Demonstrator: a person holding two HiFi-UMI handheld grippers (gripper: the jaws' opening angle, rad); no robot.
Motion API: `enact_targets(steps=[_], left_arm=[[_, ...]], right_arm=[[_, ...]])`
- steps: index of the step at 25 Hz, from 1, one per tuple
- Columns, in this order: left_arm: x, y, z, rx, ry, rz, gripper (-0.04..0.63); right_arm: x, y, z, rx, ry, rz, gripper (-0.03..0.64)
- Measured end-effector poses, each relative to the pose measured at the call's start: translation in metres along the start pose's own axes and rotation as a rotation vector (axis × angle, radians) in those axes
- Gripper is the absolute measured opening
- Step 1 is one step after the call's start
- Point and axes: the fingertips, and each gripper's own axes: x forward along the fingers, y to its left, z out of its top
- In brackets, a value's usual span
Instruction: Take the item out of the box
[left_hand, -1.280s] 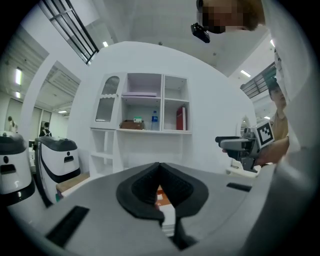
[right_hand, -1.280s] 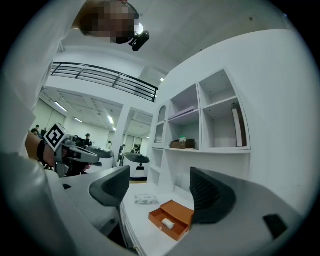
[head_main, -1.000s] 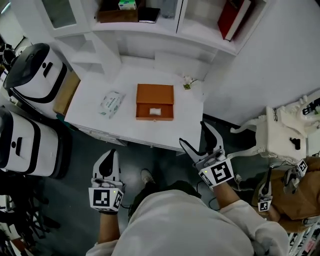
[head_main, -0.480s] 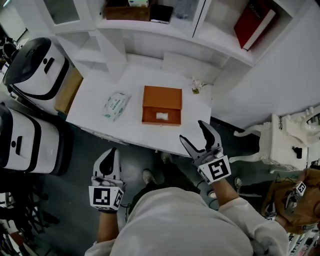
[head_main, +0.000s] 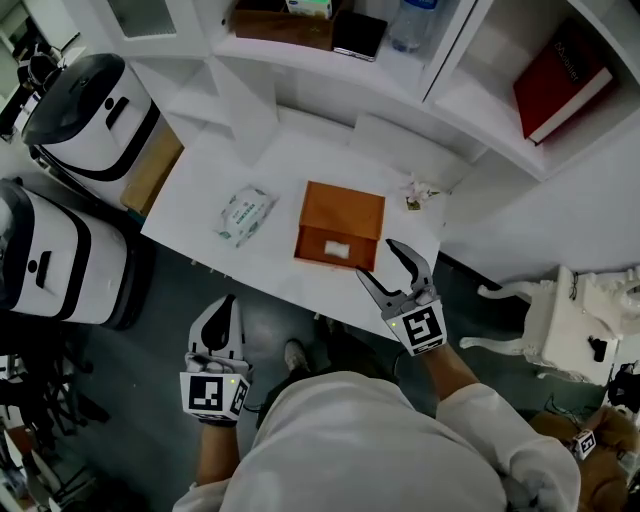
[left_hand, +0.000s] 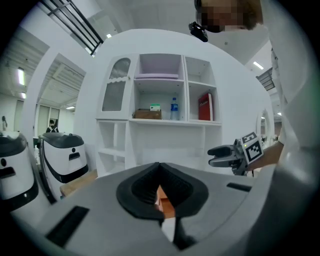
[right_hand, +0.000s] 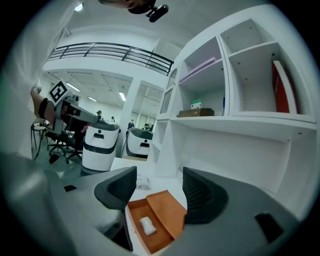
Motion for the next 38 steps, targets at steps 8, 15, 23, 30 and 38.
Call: enact_targets(steps=[8, 15, 23, 30, 38], left_arm=[[0.014, 0.012, 0.001, -0.01, 0.006, 0.056, 0.005], [0.016, 0.025, 0.0, -0.02, 0.018, 0.093, 0.005], [0.018, 0.039, -0.004, -0.029, 0.036, 0.133, 0.005], [0.015, 0.049, -0.011, -0.038, 0.055, 0.173, 0.005], [0.004, 0.061, -0.019, -0.055, 0.079, 0.243, 0.005]], right_arm=[[0.048, -0.001, -0.039, -0.147, 0.032, 0.117, 0.291], [0.074, 0.007, -0.085, -0.2, 0.16, 0.191, 0.288], [0.104, 0.017, -0.139, -0.256, 0.284, 0.285, 0.272], [0.125, 0.025, -0.18, -0.292, 0.38, 0.36, 0.256], [0.145, 0.035, -0.218, -0.336, 0.473, 0.445, 0.25]])
